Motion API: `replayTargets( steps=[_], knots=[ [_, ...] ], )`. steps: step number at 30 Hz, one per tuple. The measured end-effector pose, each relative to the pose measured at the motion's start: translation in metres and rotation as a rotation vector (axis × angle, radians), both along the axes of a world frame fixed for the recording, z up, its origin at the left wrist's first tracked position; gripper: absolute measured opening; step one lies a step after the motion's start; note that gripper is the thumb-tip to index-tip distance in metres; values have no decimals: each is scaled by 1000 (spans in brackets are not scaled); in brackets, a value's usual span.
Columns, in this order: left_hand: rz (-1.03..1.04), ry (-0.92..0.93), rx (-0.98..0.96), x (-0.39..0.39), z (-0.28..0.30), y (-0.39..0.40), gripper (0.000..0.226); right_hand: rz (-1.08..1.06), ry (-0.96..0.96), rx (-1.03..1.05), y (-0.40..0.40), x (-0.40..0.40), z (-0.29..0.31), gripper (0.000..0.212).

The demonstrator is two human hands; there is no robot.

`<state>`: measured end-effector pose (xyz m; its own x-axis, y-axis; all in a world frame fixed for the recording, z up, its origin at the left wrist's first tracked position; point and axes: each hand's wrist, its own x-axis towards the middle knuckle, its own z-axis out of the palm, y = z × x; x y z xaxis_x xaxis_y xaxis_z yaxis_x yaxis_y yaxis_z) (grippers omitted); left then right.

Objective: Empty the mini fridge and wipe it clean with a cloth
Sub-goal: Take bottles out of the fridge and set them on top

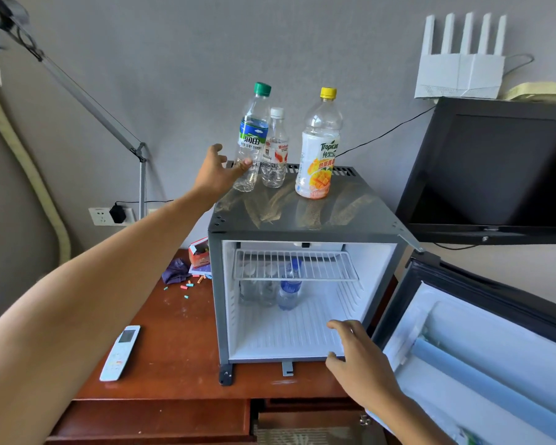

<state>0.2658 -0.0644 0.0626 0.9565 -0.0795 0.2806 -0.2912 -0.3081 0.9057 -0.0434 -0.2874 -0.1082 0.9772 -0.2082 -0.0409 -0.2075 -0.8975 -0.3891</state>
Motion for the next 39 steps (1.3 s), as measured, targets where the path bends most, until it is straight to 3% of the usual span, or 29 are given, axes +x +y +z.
replayTargets(
  steps=[7,12,18,39],
  knots=[
    [-38,-15,169,-3,-1,-21,103,9,-26,-21,-2,-12,11,52],
    [123,-39,262,8,-1,-33,78,-46,-34,-29,-15,-22,8,48],
    [243,-41,336,15,-3,-30,68,-76,-18,-38,-27,-29,2,50],
    [244,-3,359,17,-11,-17,93,-34,-54,11,-13,-1,12,64]
  ],
)
